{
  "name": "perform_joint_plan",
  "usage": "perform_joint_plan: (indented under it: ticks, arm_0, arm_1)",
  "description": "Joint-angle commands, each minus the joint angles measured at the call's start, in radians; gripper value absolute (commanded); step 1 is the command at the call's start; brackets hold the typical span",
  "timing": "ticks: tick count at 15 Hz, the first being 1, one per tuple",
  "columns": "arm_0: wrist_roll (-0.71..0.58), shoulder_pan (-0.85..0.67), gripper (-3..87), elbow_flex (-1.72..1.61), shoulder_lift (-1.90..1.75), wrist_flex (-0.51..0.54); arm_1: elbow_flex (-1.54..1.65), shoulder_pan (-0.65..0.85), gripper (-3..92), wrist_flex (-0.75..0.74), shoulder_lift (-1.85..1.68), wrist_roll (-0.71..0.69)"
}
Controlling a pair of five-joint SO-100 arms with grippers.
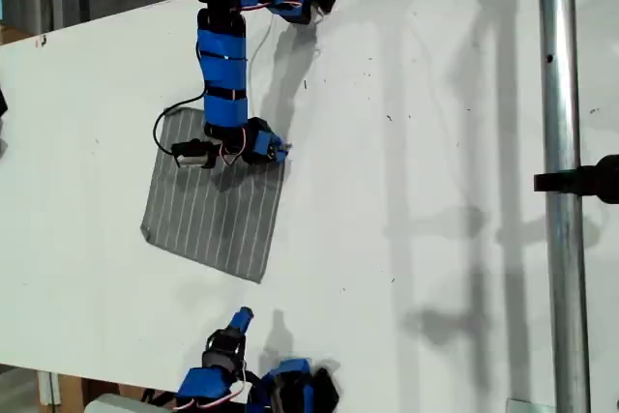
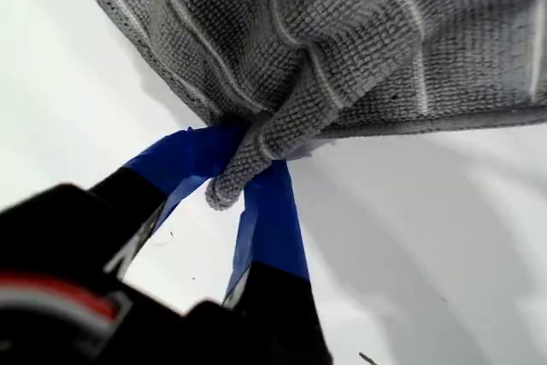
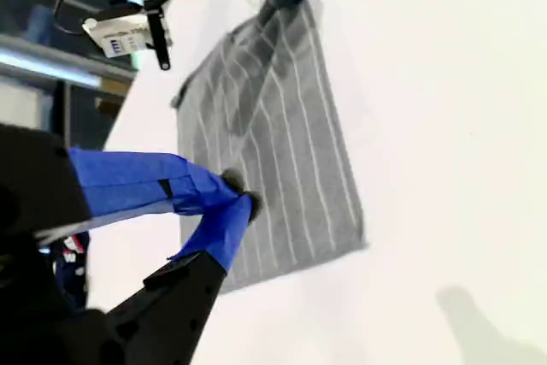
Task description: Grasp corners of a towel and fold twice.
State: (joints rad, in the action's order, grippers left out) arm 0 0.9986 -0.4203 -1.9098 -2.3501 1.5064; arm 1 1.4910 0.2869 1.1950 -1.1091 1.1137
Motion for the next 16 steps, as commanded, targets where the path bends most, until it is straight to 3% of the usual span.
perform_joint_plan:
  ticks: [1, 2, 4, 7, 13, 16]
  arm_0:
    - [-0.278, -0.124, -3.0, 0.295, 0.443, 0.026]
    - [-0.388, -0.156, -2.6, 0.359, 0.574, 0.003]
    - [-0.417, -0.198, 32.9, 0.505, 0.759, 0.038]
    - [-0.440, -0.229, 34.7, 0.568, 0.822, 0.043]
    - [-0.365, -0.259, 32.5, 0.210, 0.838, -0.207]
    - [-0.374, -0.316, 30.8, 0.241, 0.983, -0.256]
  arm_1:
    - [-0.003, -0.021, -0.3, -0.020, -0.008, -0.002]
    - [-0.003, -0.026, -0.3, -0.020, -0.008, -0.002]
    - [-0.002, -0.032, -0.3, -0.018, -0.009, 0.000]
    - [-0.002, -0.031, -0.3, -0.017, -0.011, -0.005]
    - [0.000, -0.031, -0.3, -0.018, -0.029, -0.008]
    - [0.026, -0.035, -0.3, -0.015, -0.077, -0.003]
